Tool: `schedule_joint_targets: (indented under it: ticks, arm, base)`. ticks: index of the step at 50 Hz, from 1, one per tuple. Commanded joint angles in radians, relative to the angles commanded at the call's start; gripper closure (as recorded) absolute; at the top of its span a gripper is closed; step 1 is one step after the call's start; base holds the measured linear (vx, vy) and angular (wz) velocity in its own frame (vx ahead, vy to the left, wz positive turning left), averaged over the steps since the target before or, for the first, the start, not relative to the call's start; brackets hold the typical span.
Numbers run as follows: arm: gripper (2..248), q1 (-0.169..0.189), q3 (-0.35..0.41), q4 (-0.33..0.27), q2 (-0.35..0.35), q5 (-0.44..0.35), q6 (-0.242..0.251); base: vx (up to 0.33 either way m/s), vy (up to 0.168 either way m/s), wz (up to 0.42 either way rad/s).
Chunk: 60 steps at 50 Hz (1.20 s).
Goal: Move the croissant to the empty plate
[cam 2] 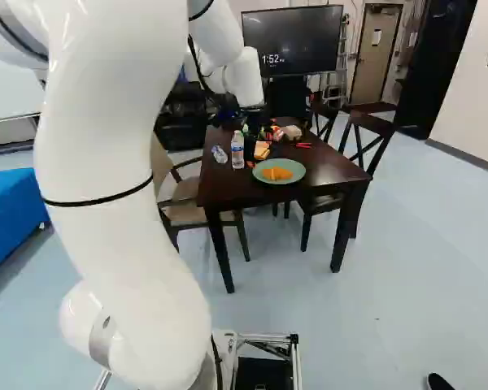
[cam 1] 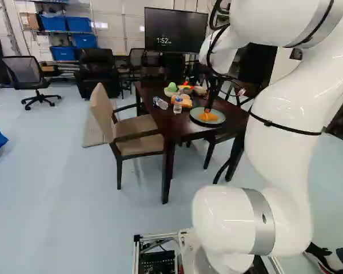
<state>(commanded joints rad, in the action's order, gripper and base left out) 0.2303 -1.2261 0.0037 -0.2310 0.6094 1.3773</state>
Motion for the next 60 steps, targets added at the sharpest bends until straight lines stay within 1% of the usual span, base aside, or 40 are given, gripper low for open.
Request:
schedule_joint_targets:
  ticks: [8, 19, 37, 57, 60]
  arm:
    - [3, -0.015, 0.032, 0.013, 0.028, 0.000, 0.000]
    - [3, -0.038, 0.048, 0.050, 0.041, 0.000, 0.000]
    - [3, -0.071, 0.062, 0.156, 0.054, 0.000, 0.000]
    - [3, -0.109, 0.152, 0.278, 0.135, 0.000, 0.000]
    - [3, -0.114, 0.167, 0.283, 0.148, 0.000, 0.000]
  base:
    - [0.000, 0.000, 0.000]
    - [0.000, 0.000, 0.000]
    - [0.000, 0.000, 0.000]
    - [0.000, 0.000, 0.000]
    - [0.000, 0.000, 0.000]
